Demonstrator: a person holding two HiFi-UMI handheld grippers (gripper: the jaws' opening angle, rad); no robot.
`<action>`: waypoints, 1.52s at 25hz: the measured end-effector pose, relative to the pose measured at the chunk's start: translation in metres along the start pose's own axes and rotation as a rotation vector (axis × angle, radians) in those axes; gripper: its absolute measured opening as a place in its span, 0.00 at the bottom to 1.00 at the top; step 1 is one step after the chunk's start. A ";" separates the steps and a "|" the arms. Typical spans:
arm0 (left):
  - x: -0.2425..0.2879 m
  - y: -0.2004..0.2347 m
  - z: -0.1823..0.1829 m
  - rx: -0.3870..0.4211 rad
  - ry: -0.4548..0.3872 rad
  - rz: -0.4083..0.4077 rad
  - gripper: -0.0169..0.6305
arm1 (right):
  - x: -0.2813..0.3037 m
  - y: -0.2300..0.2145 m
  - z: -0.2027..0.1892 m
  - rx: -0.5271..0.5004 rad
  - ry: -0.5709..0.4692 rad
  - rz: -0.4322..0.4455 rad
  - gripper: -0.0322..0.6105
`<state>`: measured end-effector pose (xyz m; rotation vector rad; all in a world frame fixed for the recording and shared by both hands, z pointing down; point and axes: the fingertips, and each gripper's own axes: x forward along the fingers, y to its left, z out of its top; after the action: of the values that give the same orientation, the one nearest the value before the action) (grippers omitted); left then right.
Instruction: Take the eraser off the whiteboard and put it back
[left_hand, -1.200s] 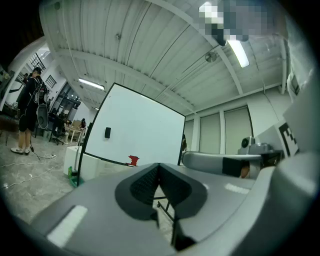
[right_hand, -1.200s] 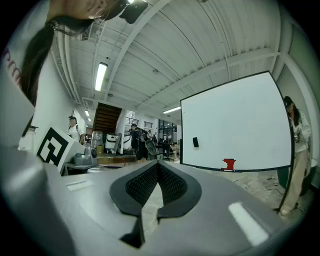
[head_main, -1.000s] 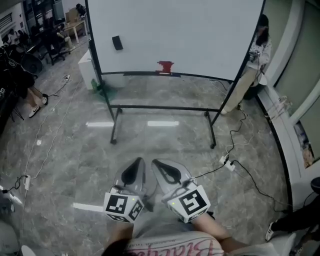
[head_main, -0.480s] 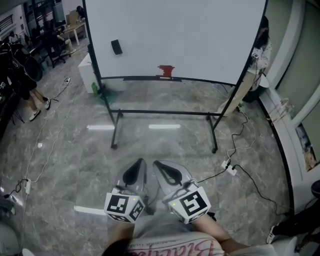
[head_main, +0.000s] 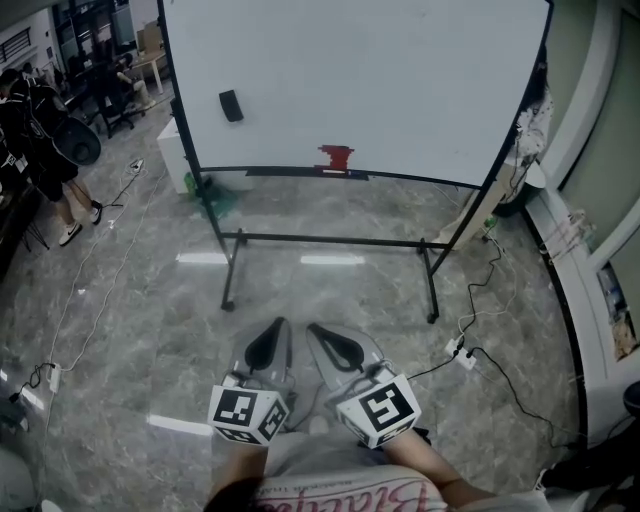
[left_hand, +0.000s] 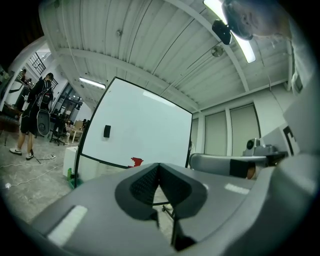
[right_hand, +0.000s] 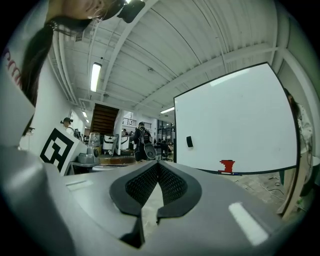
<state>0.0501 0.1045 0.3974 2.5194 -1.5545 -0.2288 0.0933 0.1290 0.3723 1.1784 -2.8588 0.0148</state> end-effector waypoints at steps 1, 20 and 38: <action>0.004 0.002 0.000 0.001 0.000 0.006 0.03 | 0.004 -0.003 -0.001 0.000 0.004 0.005 0.05; 0.086 0.106 0.017 0.007 0.016 0.052 0.03 | 0.131 -0.062 -0.003 0.021 0.015 0.026 0.05; 0.189 0.280 0.073 0.023 0.010 -0.070 0.03 | 0.344 -0.115 0.037 0.000 -0.040 -0.193 0.05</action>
<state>-0.1254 -0.1936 0.3818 2.5916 -1.4755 -0.2082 -0.0708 -0.1958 0.3513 1.4652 -2.7636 -0.0159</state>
